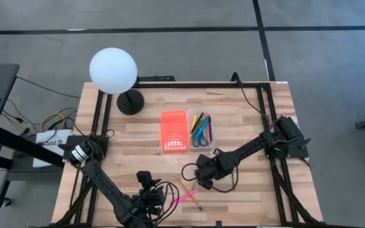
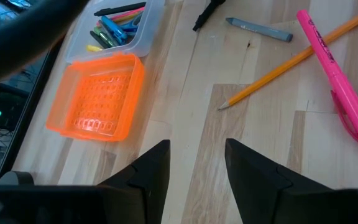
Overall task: Pick & place school supplies into a supply box
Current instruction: Put the black pen into the orange supply box
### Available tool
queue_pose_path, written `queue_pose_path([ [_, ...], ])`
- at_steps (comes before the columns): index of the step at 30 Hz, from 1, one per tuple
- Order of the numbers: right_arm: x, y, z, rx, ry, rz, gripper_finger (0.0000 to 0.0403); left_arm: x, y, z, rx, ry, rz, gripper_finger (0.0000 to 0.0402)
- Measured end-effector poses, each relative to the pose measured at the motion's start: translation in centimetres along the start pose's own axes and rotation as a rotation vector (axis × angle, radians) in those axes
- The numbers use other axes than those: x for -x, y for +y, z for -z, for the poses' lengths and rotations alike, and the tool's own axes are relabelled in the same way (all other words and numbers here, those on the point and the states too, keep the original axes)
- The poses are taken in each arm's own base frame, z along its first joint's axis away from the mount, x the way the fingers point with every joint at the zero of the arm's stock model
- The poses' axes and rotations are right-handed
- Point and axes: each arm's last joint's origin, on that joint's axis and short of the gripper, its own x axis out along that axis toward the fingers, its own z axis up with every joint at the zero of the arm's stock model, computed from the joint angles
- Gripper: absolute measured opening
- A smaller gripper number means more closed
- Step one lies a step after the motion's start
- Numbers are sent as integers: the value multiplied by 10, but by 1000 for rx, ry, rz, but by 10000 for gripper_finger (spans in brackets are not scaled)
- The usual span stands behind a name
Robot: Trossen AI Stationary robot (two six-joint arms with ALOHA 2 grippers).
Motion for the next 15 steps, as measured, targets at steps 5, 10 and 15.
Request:
queue_pose_path([
  [5, 2, 2, -1, 23, -2, -3, 10, 0, 0, 0, 0, 0, 0, 148],
  [10, 2, 2, -1, 40, -30, 18, 8, 0, 0, 0, 0, 0, 0, 148],
  [15, 3, 4, 0, 53, -43, 23, 8, 0, 0, 0, 1, 0, 0, 148],
])
